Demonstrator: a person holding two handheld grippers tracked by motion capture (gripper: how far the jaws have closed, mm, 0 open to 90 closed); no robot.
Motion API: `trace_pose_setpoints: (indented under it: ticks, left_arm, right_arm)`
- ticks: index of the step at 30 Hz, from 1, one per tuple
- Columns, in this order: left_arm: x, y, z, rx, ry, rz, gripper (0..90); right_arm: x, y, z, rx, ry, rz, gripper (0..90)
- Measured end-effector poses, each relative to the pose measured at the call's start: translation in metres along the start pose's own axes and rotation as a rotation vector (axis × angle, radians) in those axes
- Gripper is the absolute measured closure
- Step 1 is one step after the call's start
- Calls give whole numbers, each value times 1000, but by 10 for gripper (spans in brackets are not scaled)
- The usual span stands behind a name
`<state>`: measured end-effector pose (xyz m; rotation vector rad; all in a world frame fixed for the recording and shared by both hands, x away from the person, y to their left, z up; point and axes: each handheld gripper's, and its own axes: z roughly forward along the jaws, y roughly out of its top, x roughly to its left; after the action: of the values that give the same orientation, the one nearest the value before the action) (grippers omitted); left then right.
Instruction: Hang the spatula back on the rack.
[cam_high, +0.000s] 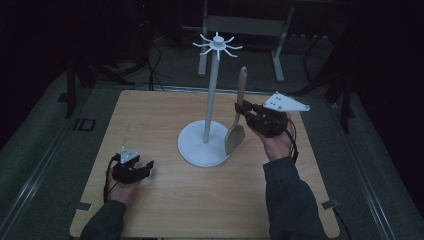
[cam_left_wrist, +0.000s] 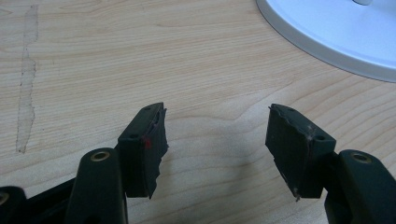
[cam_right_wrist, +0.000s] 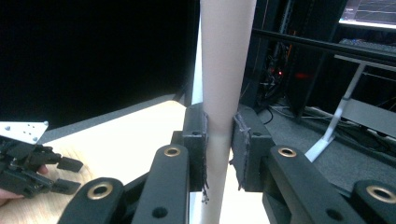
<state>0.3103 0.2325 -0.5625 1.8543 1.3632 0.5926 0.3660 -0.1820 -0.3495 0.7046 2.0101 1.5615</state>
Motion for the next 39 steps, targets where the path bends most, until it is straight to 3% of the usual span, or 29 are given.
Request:
trace_pose_setpoints:
  ticks: [19, 39]
  left_arm:
    - [0, 0, 0, 0, 0, 1, 383]
    - [-1, 1, 1, -1, -4, 7, 382]
  right_arm:
    - [-4, 18, 13, 4, 27, 55, 765]
    - [-5, 26, 23, 41, 53, 68, 764]
